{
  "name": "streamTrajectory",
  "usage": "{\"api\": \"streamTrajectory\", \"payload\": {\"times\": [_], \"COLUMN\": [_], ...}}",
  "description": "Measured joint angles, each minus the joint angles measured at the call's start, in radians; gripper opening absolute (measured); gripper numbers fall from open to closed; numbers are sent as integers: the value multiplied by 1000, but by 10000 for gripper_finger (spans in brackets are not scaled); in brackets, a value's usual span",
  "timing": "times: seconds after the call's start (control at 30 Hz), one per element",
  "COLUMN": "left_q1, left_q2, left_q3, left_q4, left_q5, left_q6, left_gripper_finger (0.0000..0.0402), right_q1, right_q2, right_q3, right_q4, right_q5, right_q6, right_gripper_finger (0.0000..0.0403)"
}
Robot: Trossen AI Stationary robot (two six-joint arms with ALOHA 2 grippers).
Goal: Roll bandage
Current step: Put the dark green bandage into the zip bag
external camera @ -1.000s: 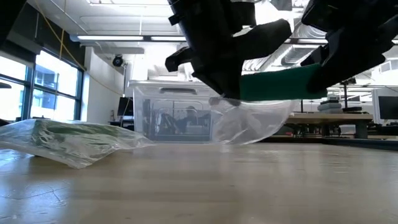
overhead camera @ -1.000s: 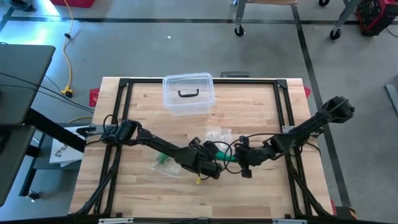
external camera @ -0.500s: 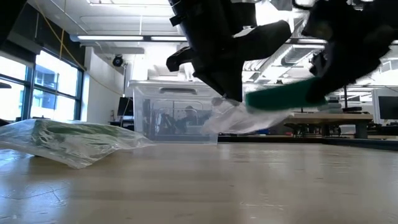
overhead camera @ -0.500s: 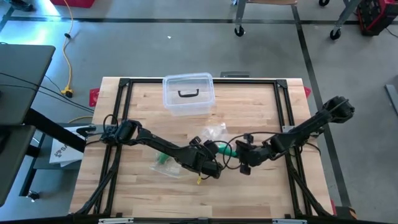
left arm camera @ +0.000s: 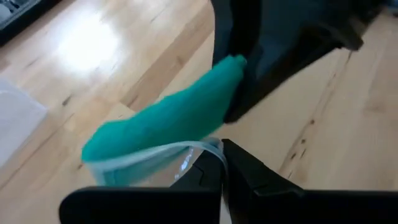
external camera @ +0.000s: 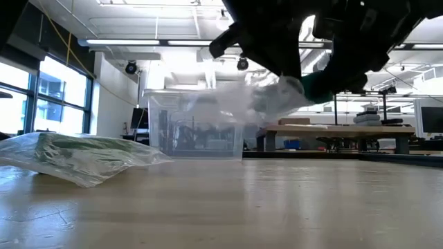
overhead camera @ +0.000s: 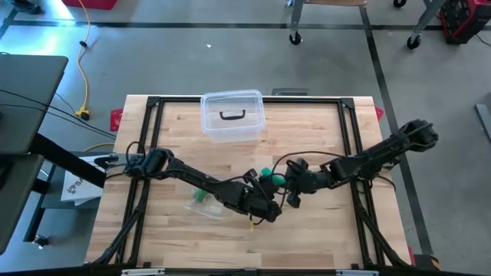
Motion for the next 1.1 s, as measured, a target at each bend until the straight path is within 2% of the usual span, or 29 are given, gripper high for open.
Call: {"api": "streamTrajectory", "payload": {"times": [0.13, 0.33, 0.63, 0.77, 0.97, 1.03, 1.1], "left_q1": [3, 0, 3, 2, -5, -7, -5], "left_q2": [0, -2, -14, -14, -20, -21, -21], "left_q3": [2, 4, 3, 2, 1, 3, 6], "left_q4": [-28, -113, -116, -117, -118, -119, -118], "left_q5": [3, 79, 154, 205, 219, 225, 247], "left_q6": [9, 46, 293, 376, 410, 411, 425], "left_gripper_finger": [0, 0, 0, 0, 0, 0, 0], "right_q1": [-3, -8, -53, -69, -57, -51, -51], "right_q2": [-4, -4, 2, 14, 98, 134, 165], "right_q3": [9, 84, 107, 109, 109, 109, 108], "right_q4": [25, -105, -145, -189, -154, -81, -1], "right_q5": [-62, -264, -339, -298, -435, -400, -320], "right_q6": [-109, -163, -123, -108, -306, -334, -326], "right_gripper_finger": [60, 77, 78, 78, 78, 78, 78]}}
